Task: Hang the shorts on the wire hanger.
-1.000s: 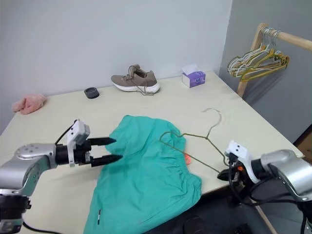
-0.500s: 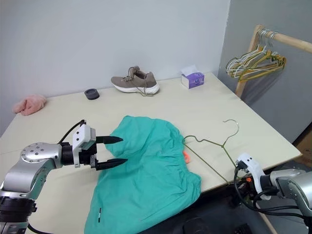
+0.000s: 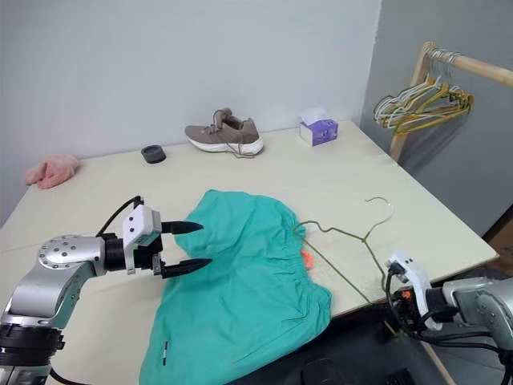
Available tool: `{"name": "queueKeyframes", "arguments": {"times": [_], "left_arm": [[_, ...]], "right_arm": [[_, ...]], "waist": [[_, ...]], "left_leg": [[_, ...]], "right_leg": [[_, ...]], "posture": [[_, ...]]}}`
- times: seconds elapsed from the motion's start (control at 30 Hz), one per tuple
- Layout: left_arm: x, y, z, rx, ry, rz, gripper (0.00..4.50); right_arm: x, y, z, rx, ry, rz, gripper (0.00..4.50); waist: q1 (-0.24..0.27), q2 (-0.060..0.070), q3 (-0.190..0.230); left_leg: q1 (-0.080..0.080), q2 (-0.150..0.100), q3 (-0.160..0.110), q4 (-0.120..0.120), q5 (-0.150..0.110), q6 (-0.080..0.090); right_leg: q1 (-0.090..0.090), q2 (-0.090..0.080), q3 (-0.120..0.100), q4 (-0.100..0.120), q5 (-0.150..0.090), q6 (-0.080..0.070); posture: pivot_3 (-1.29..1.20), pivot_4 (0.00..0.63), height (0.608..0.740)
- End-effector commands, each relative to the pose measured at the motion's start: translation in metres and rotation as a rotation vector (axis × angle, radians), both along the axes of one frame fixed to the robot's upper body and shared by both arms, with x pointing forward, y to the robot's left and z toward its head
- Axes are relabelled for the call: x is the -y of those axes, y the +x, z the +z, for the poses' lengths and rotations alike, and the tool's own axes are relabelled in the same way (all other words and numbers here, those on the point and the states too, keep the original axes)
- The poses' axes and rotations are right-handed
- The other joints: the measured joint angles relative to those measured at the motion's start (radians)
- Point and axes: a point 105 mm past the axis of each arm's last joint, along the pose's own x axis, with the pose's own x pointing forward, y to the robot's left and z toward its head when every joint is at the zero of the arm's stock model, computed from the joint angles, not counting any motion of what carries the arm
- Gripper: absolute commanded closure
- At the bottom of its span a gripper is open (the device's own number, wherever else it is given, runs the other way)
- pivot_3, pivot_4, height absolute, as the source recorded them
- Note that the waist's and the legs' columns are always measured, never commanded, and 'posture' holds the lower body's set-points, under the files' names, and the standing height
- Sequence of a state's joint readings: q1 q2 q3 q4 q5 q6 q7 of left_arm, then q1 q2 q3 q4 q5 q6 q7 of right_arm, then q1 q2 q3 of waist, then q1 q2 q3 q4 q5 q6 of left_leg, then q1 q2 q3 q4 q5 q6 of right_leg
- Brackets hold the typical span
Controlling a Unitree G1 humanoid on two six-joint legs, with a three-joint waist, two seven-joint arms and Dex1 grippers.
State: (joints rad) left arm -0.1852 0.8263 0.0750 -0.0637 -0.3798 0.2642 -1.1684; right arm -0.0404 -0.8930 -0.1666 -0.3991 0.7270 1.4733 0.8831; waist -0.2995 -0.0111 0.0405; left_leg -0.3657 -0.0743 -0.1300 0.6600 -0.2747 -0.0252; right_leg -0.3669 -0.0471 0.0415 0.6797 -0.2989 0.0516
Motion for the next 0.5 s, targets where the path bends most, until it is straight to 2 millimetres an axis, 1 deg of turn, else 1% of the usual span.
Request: {"name": "queueKeyframes", "arguments": {"times": [0.03,0.17,0.27,0.5], "left_arm": [[0.007,-0.002,0.008,0.026,-0.011,-0.025,0.03],[0.008,0.001,0.010,0.031,-0.011,-0.022,0.03],[0.009,0.002,0.011,0.034,-0.011,-0.023,0.03],[0.007,0.002,0.010,0.038,-0.008,-0.004,0.03]], "right_arm": [[0.006,-0.004,0.001,0.000,-0.012,-0.027,4.50],[0.006,-0.005,-0.007,-0.025,-0.030,-0.037,4.50],[0.004,-0.006,-0.007,-0.024,-0.035,-0.014,4.50],[-0.014,-0.007,0.005,0.002,0.019,0.077,4.50]], "waist": [[0.001,0.000,0.000],[-0.001,0.000,0.000],[-0.002,0.000,0.000],[-0.002,0.000,0.000]], "left_leg": [[0.000,0.000,0.000,0.000,0.000,0.000],[0.000,0.000,0.000,0.000,0.000,0.000],[0.000,0.000,0.001,0.001,0.000,0.000],[0.000,0.000,0.001,0.001,0.000,0.000]], "right_leg": [[0.000,0.000,0.000,0.000,0.000,0.000],[0.000,0.000,0.000,0.000,0.000,0.000],[0.000,0.000,0.000,0.000,0.000,0.001],[0.000,0.000,0.000,0.000,0.000,0.001]], "posture": [[-0.37,0.000,0.740],[-0.37,0.000,0.740],[-0.36,0.000,0.740],[-0.36,0.000,0.740]]}}
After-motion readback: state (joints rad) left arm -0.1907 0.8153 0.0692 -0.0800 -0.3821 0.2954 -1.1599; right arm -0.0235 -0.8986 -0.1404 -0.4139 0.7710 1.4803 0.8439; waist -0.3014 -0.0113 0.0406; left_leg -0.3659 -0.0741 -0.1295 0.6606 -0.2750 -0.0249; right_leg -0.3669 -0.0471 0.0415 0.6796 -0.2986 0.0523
